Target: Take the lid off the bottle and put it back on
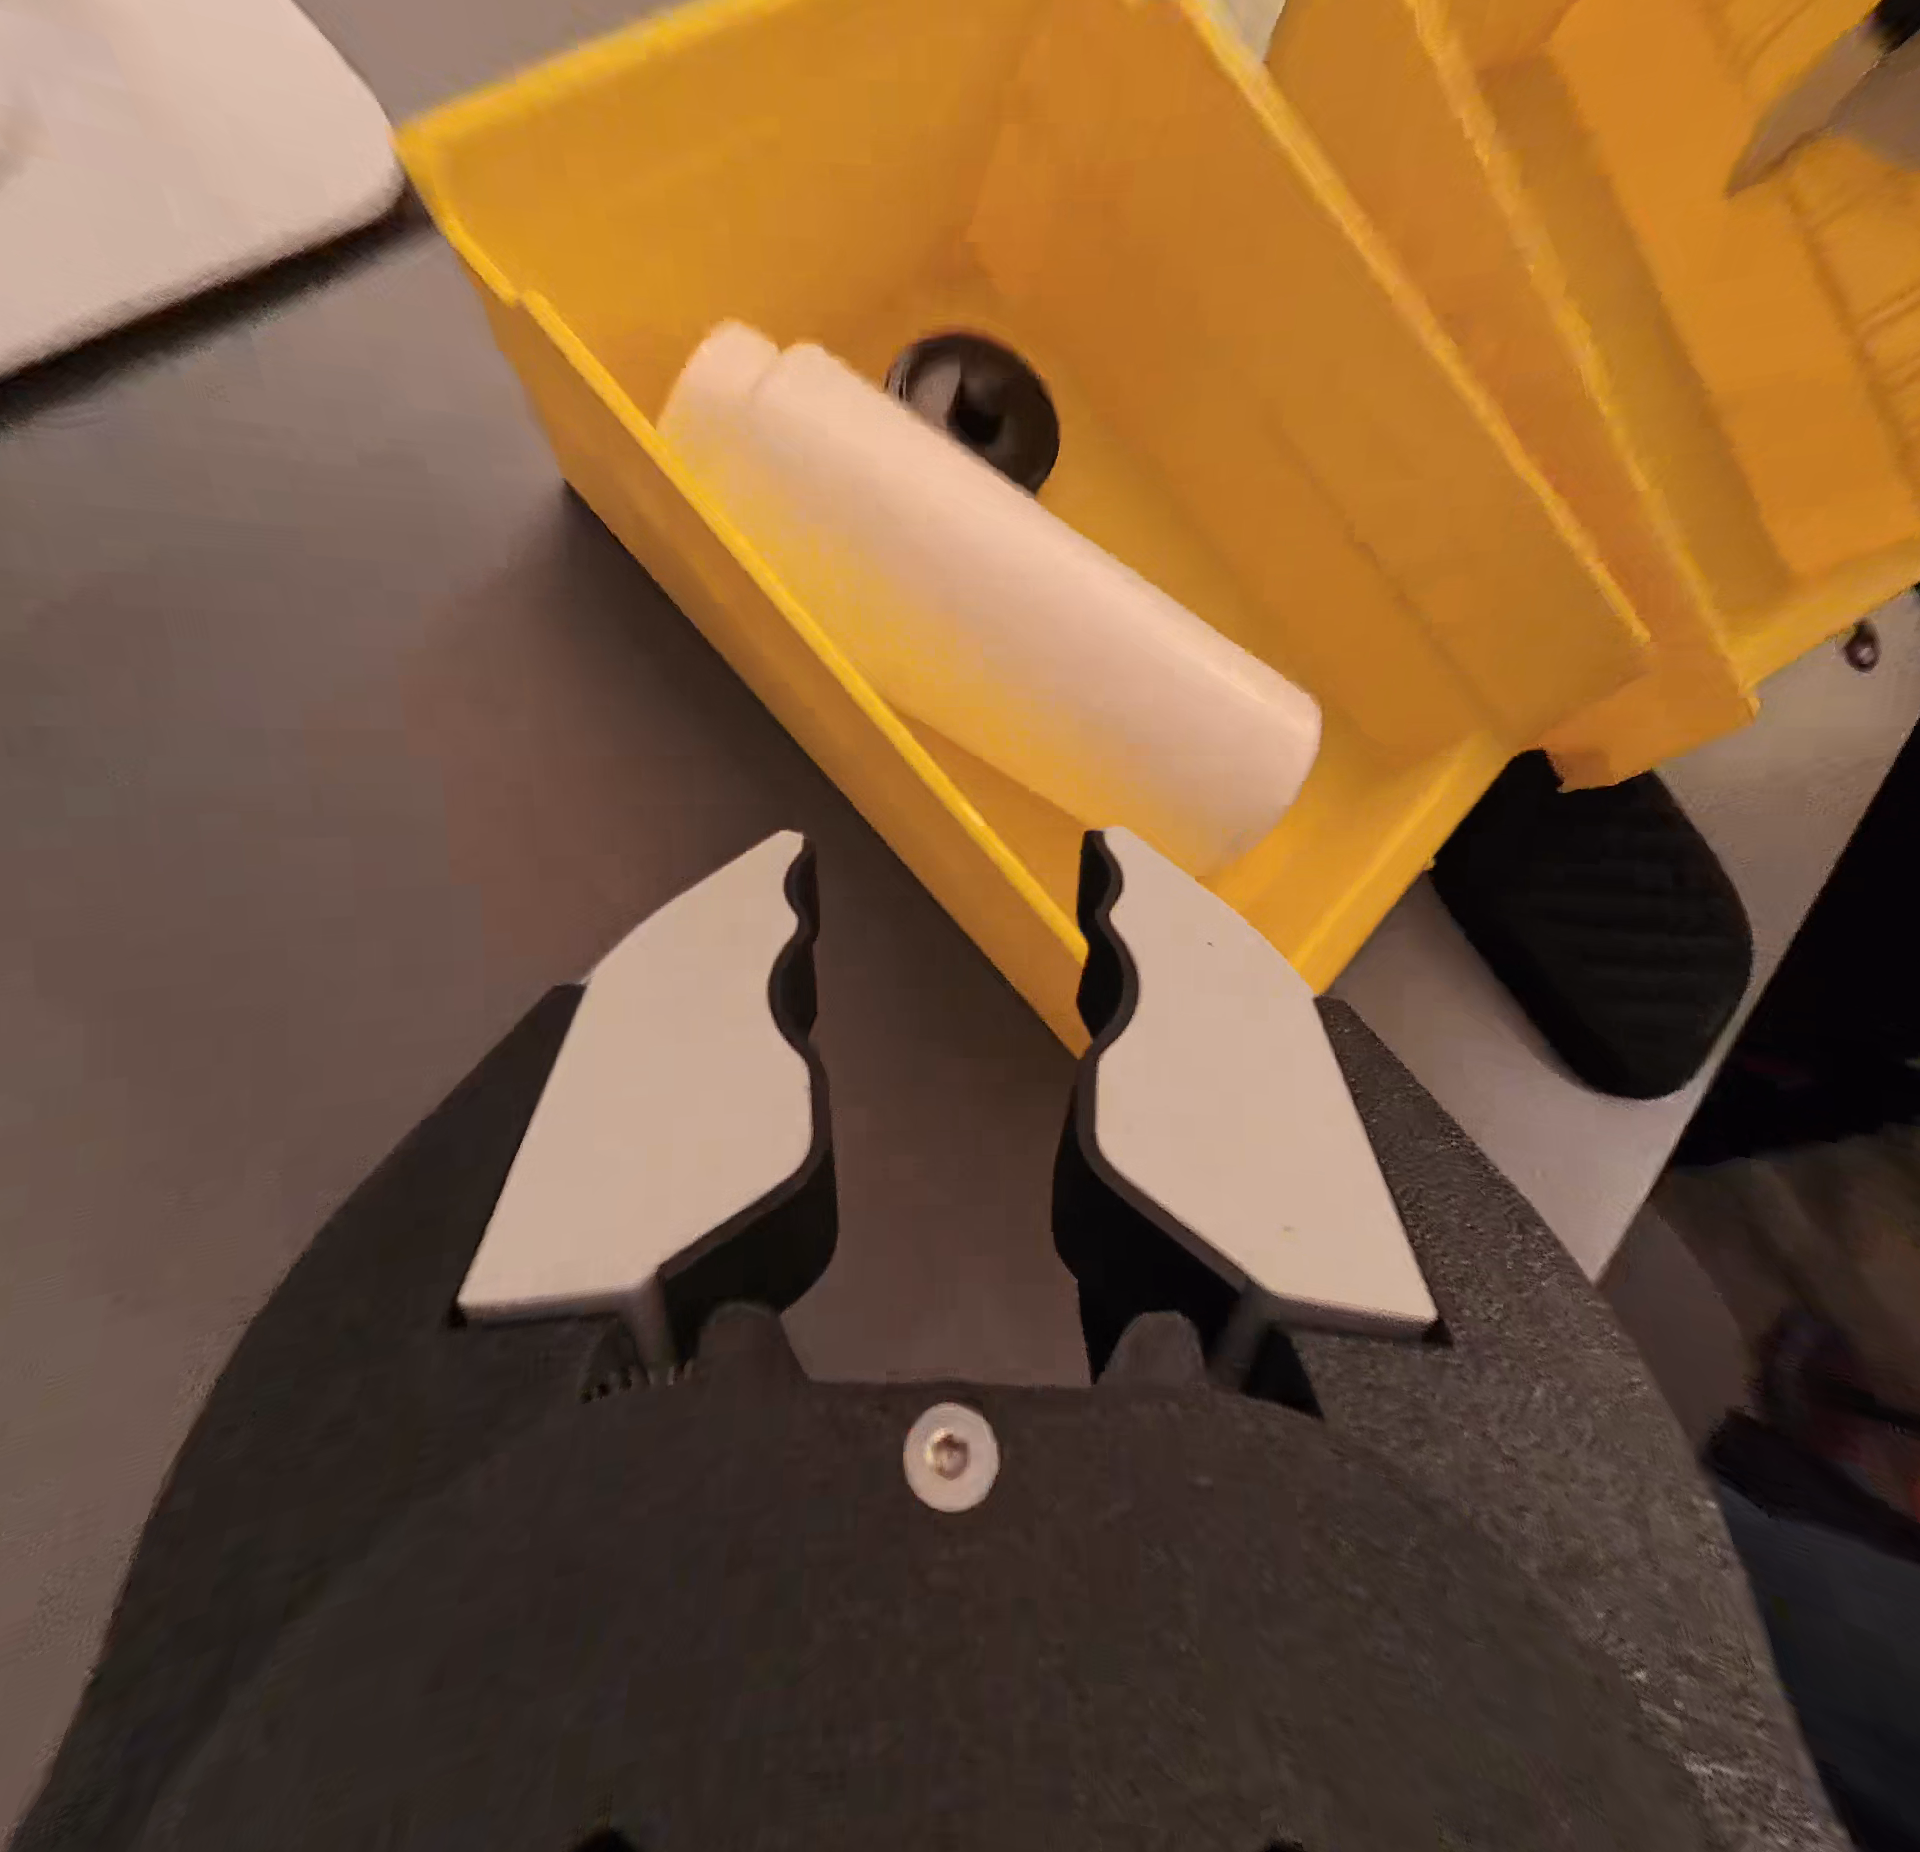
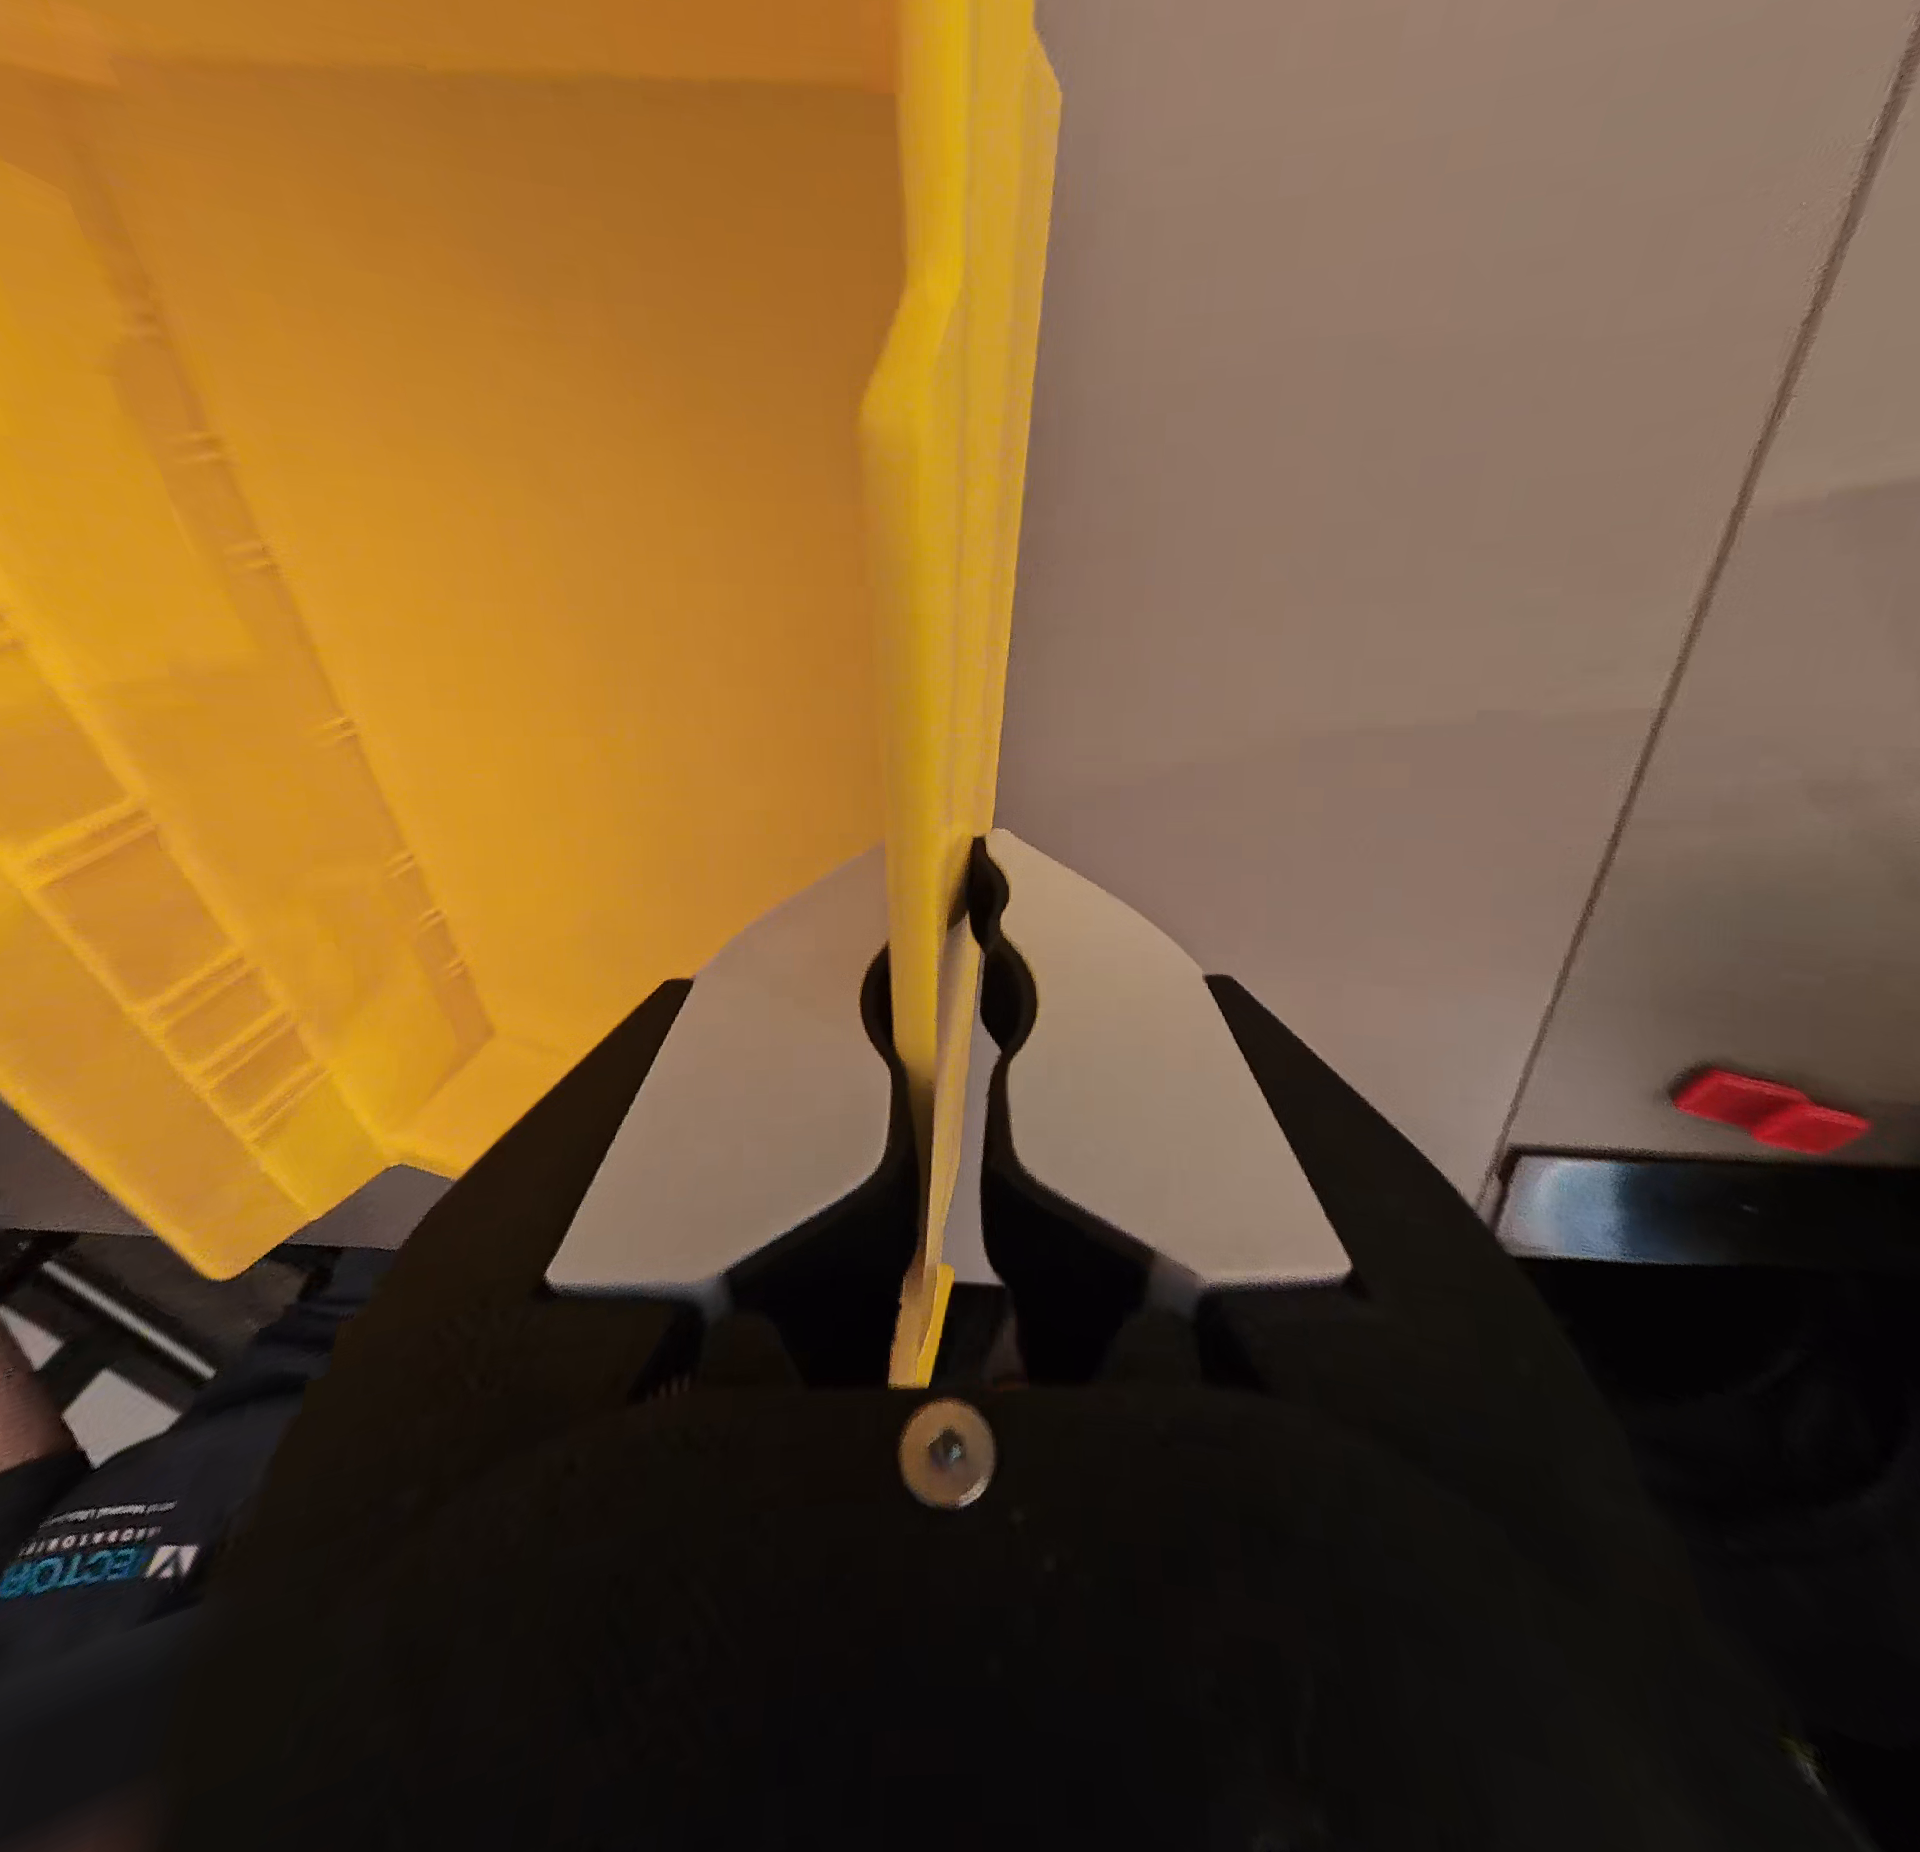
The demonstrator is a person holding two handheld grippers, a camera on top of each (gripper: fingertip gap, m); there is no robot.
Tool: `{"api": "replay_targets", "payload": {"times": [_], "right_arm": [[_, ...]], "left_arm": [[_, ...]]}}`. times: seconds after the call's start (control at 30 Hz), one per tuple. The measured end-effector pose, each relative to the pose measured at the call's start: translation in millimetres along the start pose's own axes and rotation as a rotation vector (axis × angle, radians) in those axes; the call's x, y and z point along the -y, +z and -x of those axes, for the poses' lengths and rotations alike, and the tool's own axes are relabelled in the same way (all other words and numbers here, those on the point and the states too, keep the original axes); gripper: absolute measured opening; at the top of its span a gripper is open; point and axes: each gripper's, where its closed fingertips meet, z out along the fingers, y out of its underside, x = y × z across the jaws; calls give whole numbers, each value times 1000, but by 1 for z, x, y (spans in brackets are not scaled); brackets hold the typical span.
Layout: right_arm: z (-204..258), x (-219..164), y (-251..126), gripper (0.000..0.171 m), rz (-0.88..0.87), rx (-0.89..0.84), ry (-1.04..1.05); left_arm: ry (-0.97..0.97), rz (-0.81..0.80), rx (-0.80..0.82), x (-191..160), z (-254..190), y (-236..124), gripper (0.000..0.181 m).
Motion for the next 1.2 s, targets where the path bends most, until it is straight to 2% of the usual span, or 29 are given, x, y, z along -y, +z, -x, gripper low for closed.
{"api": "replay_targets", "payload": {"times": [0.03, 0.1, 0.2, 0.27, 0.3, 0.43, 0.5, 0.67, 0.8, 0.93, 1.2], "right_arm": [[2, 2, 4, 7, -6, 14, 1], [6, 8, 12, 7, -27, 31, 21], [13, 20, 20, 7, -71, 40, 45], [20, 24, 26, 7, -77, 57, 40], [23, 26, 28, 8, -75, 60, 42], [33, 33, 35, 8, -80, 73, 47], [36, 35, 38, 8, -75, 83, 51], [44, 34, 46, 7, -56, 106, 46], [55, 39, 48, 8, -62, 115, 16], [75, 45, 50, 8, -64, 117, -21], [129, 53, 57, 9, -25, 147, -68]], "left_arm": [[-7, 79, 10, -1, 4, 13, 52], [-8, 208, 73, -5, 18, 34, 49], [-60, 367, 18, -16, 14, 54, 48], [-100, 470, -28, -23, 7, 62, 51], [-113, 511, -54, -25, 4, 63, 43], [-124, 674, 7, -36, 8, 68, 40], [-150, 735, 51, -36, 15, 68, 32], [-202, 742, 174, -31, 58, 60, 6], [-278, 692, 110, -36, 82, 45, 5], [-270, 678, 187, -48, 125, 18, 4], [-402, 605, 227, -87, 194, -44, 4]]}}
